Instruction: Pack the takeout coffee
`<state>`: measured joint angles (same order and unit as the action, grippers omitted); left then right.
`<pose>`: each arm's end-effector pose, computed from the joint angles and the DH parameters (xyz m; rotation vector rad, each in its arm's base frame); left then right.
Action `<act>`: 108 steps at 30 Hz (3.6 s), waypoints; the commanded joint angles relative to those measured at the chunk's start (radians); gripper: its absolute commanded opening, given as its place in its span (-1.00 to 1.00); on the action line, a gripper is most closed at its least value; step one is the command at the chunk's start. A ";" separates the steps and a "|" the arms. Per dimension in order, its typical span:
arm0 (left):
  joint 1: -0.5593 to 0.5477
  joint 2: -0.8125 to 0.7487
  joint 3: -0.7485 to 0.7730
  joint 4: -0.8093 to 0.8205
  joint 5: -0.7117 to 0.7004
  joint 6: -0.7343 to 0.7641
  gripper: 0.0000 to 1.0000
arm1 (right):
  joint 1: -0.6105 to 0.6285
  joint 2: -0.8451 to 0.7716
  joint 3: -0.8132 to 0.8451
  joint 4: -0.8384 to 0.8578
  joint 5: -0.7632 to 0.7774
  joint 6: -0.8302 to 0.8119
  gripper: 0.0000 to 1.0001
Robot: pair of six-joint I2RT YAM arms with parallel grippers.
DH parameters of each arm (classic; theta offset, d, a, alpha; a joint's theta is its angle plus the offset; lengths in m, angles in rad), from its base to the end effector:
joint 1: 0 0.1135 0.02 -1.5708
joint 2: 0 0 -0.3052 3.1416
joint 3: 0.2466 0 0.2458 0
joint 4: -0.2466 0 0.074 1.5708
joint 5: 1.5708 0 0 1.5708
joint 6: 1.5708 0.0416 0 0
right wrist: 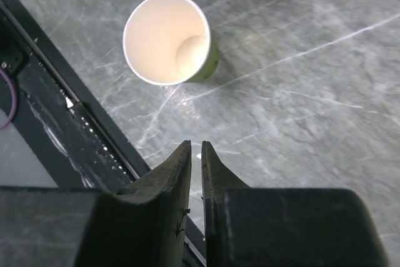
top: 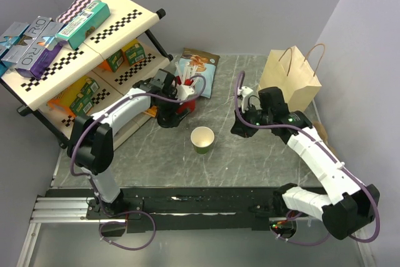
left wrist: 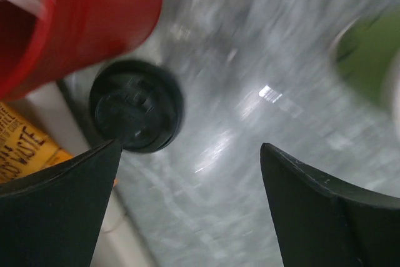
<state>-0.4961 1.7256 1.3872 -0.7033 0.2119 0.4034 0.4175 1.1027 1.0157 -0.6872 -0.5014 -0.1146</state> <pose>0.3210 -0.1837 0.2935 1.2008 2.3146 -0.3096 0.1783 0.1010 0.3477 -0.8539 2.1797 0.7370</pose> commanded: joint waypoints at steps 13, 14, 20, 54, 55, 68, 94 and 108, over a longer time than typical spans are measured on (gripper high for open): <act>0.064 0.069 -0.013 -0.056 0.057 0.689 0.99 | -0.128 -0.083 -0.003 0.023 -0.078 0.026 -0.59; 0.065 0.077 -0.010 -0.059 0.061 0.701 0.99 | -0.131 -0.080 -0.003 0.023 -0.080 0.026 -0.58; 0.065 0.153 0.033 -0.067 0.073 0.716 0.99 | -0.140 -0.079 -0.006 0.026 -0.091 0.030 -0.57; 0.076 0.189 0.044 -0.127 0.064 0.698 0.19 | -0.183 -0.098 -0.058 0.049 -0.106 0.056 -0.56; 0.076 0.184 0.039 -0.134 0.069 0.683 0.14 | -0.183 -0.098 -0.060 0.049 -0.104 0.058 -0.56; 0.056 0.019 -0.120 -0.147 0.207 0.503 -0.22 | -0.192 -0.104 -0.080 0.064 -0.106 0.064 -0.56; 0.123 0.107 -0.016 -0.117 0.098 0.804 0.99 | -0.195 -0.084 -0.074 0.058 -0.108 0.049 -0.55; 0.100 0.144 -0.034 -0.030 0.124 0.746 0.99 | -0.206 -0.070 -0.072 0.061 -0.117 0.055 -0.54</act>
<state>-0.3820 1.8645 1.3331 -0.7490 0.2913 1.1618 0.2211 1.0378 0.9401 -0.6434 -0.5972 -0.0647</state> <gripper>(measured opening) 0.993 0.227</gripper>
